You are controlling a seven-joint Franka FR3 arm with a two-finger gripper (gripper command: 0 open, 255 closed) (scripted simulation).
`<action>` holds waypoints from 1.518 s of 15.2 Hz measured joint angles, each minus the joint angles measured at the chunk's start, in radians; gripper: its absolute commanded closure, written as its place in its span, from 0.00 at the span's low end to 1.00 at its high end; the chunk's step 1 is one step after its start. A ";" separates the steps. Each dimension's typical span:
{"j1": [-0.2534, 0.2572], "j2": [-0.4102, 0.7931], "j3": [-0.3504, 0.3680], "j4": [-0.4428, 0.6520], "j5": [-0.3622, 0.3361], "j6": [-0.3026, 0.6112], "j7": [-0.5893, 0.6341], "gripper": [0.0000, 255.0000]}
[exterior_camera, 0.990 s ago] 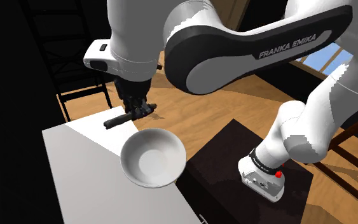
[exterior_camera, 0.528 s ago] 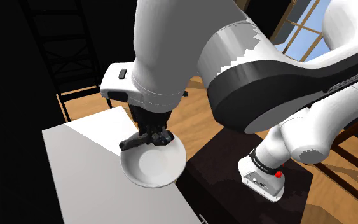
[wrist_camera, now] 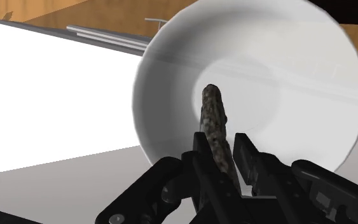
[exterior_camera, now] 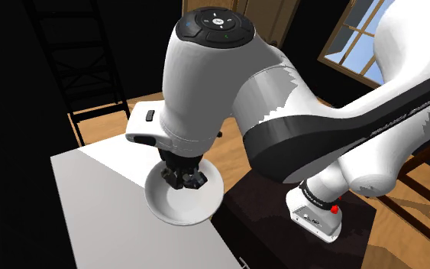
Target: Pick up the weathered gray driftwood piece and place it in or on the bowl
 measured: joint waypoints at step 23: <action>0.006 -0.026 0.005 0.031 0.017 -0.053 -0.004 0.00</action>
